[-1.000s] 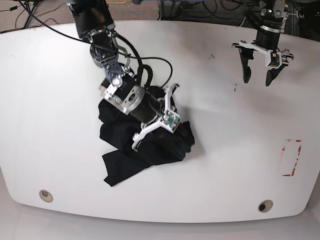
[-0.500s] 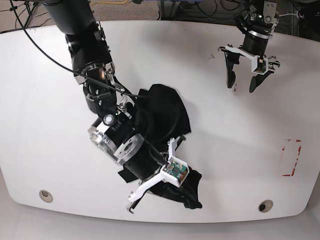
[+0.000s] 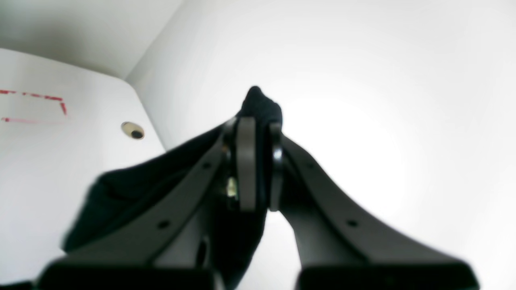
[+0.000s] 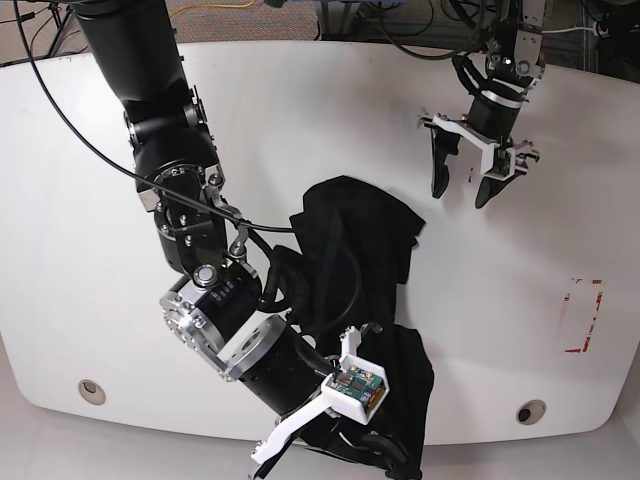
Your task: Layout the t-shirt on the table in an organized manner, then fold the t-shirt properly
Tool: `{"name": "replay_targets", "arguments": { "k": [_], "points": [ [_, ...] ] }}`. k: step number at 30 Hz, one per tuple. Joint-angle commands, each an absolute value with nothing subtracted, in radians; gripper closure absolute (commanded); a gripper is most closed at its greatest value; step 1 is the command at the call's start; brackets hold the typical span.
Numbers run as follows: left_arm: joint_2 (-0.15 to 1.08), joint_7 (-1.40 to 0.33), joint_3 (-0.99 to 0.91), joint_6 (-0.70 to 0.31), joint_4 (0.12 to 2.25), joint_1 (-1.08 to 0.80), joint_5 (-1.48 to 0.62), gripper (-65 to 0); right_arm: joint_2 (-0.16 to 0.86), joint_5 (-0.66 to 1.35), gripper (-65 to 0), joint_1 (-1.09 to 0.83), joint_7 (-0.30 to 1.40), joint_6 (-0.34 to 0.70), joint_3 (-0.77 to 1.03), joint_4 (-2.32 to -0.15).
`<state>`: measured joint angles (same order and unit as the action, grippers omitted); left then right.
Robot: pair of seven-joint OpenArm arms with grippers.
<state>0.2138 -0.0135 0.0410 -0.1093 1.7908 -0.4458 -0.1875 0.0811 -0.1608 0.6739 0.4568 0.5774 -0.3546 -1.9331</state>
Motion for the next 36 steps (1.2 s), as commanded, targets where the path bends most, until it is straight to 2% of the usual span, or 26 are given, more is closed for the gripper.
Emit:
{"name": "replay_targets", "arguments": {
  "k": [1,16,36],
  "points": [
    [0.199,0.008,0.044,-0.108,1.778,-0.414,-0.194,-38.9,0.085,-0.159,-0.8,0.714,0.435,0.561,-0.340,-1.951],
    [0.108,0.007,0.051,-0.108,1.520,-0.193,-0.193,-39.0,0.079,-0.159,-0.8,0.710,0.435,0.564,-0.311,-1.952],
    [0.108,0.007,0.229,-0.108,1.267,-0.024,-0.193,-38.1,0.085,-0.159,-0.8,0.697,0.435,0.570,-0.308,-1.971]
  ]
}}
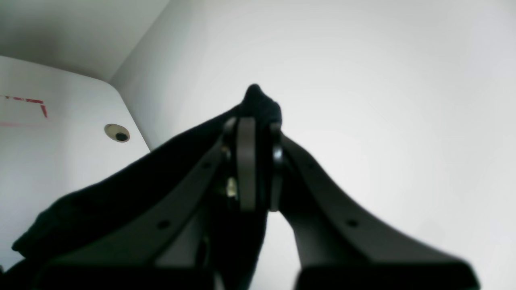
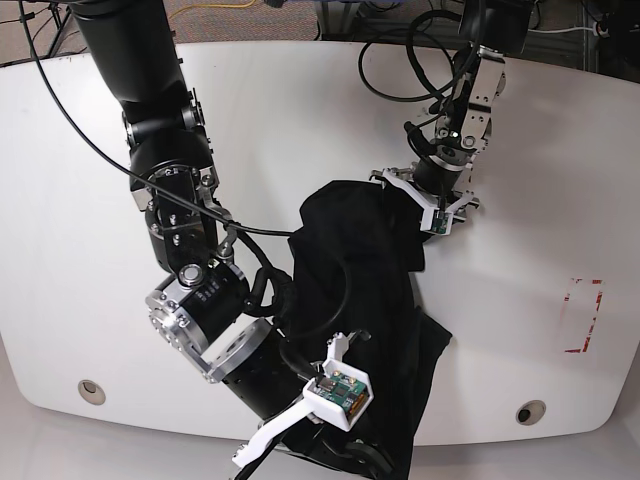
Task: Layout the t-shirt on the table in an organized manner, then fold the t-shirt properly
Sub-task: 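Grasp another edge of the shirt with the left gripper and stretch it apart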
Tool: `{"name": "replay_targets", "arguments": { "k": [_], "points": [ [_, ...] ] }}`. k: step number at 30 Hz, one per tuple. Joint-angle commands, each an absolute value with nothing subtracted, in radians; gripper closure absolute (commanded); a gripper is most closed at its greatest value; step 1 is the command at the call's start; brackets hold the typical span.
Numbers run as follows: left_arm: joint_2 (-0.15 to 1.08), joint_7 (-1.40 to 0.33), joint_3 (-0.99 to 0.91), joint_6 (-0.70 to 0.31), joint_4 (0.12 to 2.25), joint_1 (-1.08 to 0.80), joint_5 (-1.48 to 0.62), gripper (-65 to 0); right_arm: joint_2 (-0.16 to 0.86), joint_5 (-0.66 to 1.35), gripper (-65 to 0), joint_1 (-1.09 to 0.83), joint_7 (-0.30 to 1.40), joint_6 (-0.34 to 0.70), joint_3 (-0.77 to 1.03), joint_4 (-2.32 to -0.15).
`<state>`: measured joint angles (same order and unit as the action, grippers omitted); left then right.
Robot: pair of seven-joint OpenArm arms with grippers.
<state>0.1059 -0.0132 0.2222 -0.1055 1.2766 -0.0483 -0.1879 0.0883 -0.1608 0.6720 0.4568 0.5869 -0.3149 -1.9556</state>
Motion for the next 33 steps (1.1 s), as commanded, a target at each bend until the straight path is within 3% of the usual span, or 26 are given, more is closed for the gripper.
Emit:
{"name": "replay_targets", "arguments": {
  "k": [1,3,9,25,33],
  "points": [
    [0.108,0.007,0.232,-0.108,1.257,-0.021,-0.193,-37.4,0.085,-0.159,-0.8,0.697,0.435,0.570,-0.308,-1.971],
    [0.108,0.005,0.232,-0.108,1.230,-0.013,-0.193,-31.1,0.085,-0.159,-0.8,0.696,0.435,0.570,-0.308,-1.971],
    [0.108,-0.068,0.226,-0.108,1.199,0.010,-0.193,-0.8,0.088,-0.159,-0.8,0.693,0.435,0.570,-0.306,-1.971],
    [0.159,-0.239,0.054,-0.114,1.501,-0.044,-0.194,-0.3,0.108,-0.157,-0.8,0.638,0.499,0.572,-0.071,-1.966],
    [0.168,-0.407,-0.105,-0.203,1.705,-0.038,-0.194,-0.3,0.150,-0.156,-0.5,0.631,0.539,0.598,0.062,-1.885]
  ]
}}
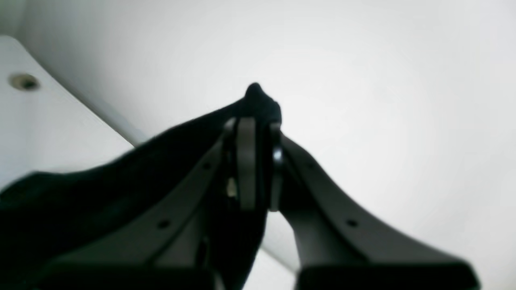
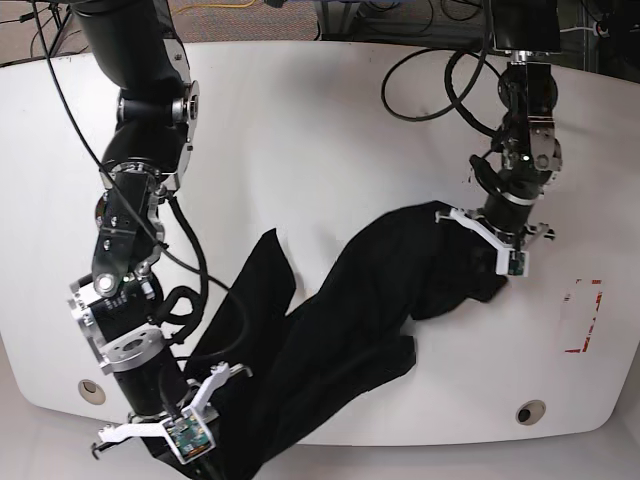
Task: Layout the t-shirt on the table in an organized manner, then fold the t-shirt properly
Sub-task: 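Grasp another edge of the shirt with the left gripper and stretch it apart, then lay the stretched shirt flat on the table with both grippers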
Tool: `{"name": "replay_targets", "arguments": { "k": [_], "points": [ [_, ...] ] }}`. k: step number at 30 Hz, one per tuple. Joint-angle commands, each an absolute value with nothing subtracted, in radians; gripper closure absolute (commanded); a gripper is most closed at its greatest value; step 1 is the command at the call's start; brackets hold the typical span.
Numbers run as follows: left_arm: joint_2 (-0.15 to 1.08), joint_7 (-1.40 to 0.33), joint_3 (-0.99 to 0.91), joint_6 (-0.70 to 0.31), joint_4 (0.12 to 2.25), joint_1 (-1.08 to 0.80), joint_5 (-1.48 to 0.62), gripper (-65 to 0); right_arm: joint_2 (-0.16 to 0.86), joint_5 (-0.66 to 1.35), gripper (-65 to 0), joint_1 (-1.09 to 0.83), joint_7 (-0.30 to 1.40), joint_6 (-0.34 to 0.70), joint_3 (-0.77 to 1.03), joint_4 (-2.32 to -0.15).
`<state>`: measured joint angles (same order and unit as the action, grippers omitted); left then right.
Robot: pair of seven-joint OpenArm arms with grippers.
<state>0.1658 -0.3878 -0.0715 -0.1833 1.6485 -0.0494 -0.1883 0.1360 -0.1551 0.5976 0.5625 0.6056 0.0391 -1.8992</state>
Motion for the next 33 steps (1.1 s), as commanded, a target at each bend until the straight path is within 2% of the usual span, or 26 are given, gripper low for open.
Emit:
{"name": "replay_targets", "arguments": {
  "k": [1,8,12,22,27,33],
  "points": [
    [0.168,-0.430,-0.131,-0.219,1.722,-0.035,-0.194,-0.3,0.154,-0.156,-0.5,0.633,0.539,0.599,0.081,-1.865],
    [0.170,-0.559,-0.262,-0.288,1.814,0.065,-0.194,-0.3,0.157,-0.156,-0.5,0.700,0.539,0.604,0.160,-1.719],
    [0.171,-0.642,-0.303,-0.308,1.853,0.165,-0.194,-0.4,0.196,-0.151,-0.5,0.760,0.539,0.604,0.185,-1.644],
    [0.200,-0.835,-0.433,-0.366,1.894,0.414,-0.194,-0.4,0.217,-0.157,-0.5,0.906,0.544,0.598,0.214,-1.532],
    [0.231,-0.915,-0.492,-0.386,1.888,0.478,-0.194,-0.4,0.255,-0.156,-0.5,0.897,0.562,0.598,0.248,-1.529],
    [0.239,-0.915,-0.504,-0.401,1.886,0.444,-0.193,-0.4,0.263,-0.151,-0.3,0.799,0.582,0.598,0.268,-1.544]
  ]
}}
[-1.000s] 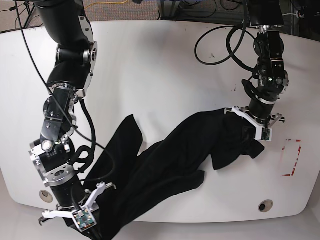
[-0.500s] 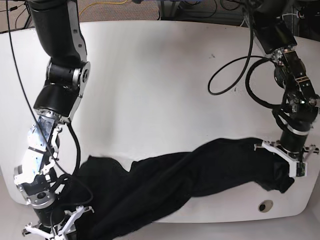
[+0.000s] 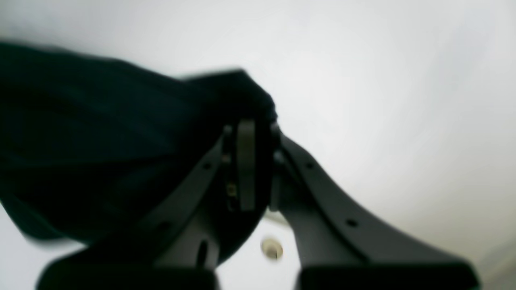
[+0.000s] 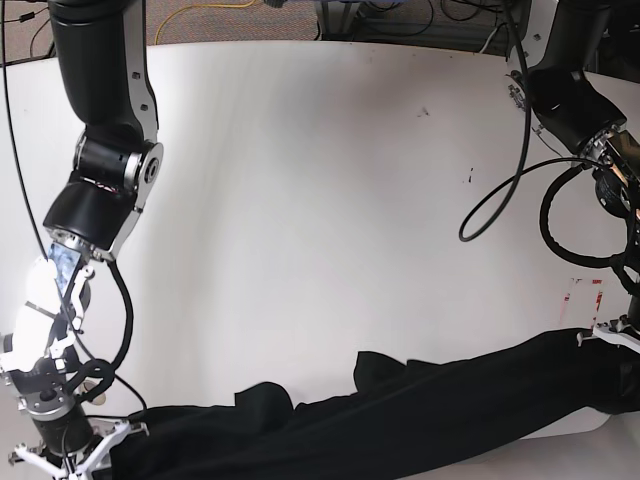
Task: Layout the t-shirt on the table in an organized manner, then fold the t-shirt properly
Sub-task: 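Lay the stretched shirt flat on the table with both grippers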
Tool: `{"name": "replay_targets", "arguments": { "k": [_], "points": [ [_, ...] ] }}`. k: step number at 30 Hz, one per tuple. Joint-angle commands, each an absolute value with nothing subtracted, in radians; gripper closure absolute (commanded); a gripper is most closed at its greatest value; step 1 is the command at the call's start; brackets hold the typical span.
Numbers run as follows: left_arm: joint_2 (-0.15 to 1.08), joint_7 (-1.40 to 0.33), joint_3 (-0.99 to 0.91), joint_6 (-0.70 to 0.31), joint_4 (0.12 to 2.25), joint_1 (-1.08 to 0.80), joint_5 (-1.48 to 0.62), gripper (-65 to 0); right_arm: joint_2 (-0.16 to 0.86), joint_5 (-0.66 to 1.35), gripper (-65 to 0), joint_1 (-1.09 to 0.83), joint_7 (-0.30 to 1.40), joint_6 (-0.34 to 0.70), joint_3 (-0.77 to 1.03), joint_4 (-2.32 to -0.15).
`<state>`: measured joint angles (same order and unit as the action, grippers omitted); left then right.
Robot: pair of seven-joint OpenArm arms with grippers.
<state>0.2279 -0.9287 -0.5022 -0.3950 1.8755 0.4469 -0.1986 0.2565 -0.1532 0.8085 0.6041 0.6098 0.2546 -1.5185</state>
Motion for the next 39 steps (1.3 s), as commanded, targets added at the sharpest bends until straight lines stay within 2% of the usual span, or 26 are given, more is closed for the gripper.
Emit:
{"name": "replay_targets", "arguments": {
  "k": [1,8,25,39],
  "points": [
    [0.239,-0.915,-0.504,-0.404,1.886,0.429,-0.193,-0.4,0.263,-0.151,-0.3,0.779,0.582,0.598,0.278,-1.555],
    [0.234,-0.915,-0.506,-0.421,1.888,0.266,-0.194,-0.4,0.242,-0.150,-0.3,0.556,0.582,0.605,0.351,-1.646],
    [0.186,-0.914,-0.602,-0.423,1.885,-0.165,-0.193,-0.4,0.073,-0.088,-0.3,-0.025,0.512,0.607,0.538,-1.715],
    [0.194,-0.914,-0.684,-0.423,1.885,-0.259,-0.191,-0.4,0.025,-0.041,-0.8,-0.209,0.515,0.599,0.550,-1.719]
  ]
}}
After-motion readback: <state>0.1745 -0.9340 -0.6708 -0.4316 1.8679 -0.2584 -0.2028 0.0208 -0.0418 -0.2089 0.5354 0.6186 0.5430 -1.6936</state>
